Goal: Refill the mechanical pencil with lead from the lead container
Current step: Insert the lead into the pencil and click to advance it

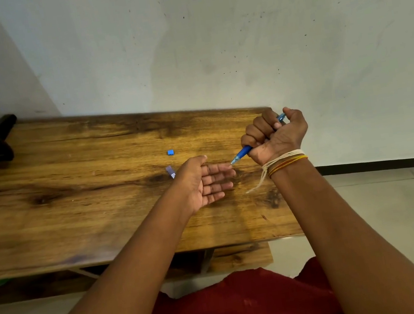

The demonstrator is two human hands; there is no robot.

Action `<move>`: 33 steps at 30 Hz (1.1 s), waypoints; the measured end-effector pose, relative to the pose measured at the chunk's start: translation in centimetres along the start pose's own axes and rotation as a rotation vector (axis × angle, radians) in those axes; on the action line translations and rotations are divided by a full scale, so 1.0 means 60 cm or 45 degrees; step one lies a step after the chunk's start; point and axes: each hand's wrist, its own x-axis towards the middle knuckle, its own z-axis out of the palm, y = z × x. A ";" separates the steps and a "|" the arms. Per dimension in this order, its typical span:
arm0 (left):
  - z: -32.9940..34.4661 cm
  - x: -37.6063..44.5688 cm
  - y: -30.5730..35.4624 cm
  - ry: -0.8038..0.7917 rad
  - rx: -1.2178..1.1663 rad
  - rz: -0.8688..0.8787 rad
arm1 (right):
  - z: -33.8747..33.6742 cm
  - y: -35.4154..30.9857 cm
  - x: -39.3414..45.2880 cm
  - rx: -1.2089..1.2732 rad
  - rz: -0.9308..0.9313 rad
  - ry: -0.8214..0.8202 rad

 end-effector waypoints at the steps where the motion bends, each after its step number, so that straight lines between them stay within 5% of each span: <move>1: 0.000 0.000 0.000 0.000 0.001 -0.001 | -0.001 0.000 0.000 0.015 0.002 -0.001; 33: 0.002 -0.005 0.000 0.008 -0.030 0.057 | -0.010 0.002 0.010 0.080 0.009 0.141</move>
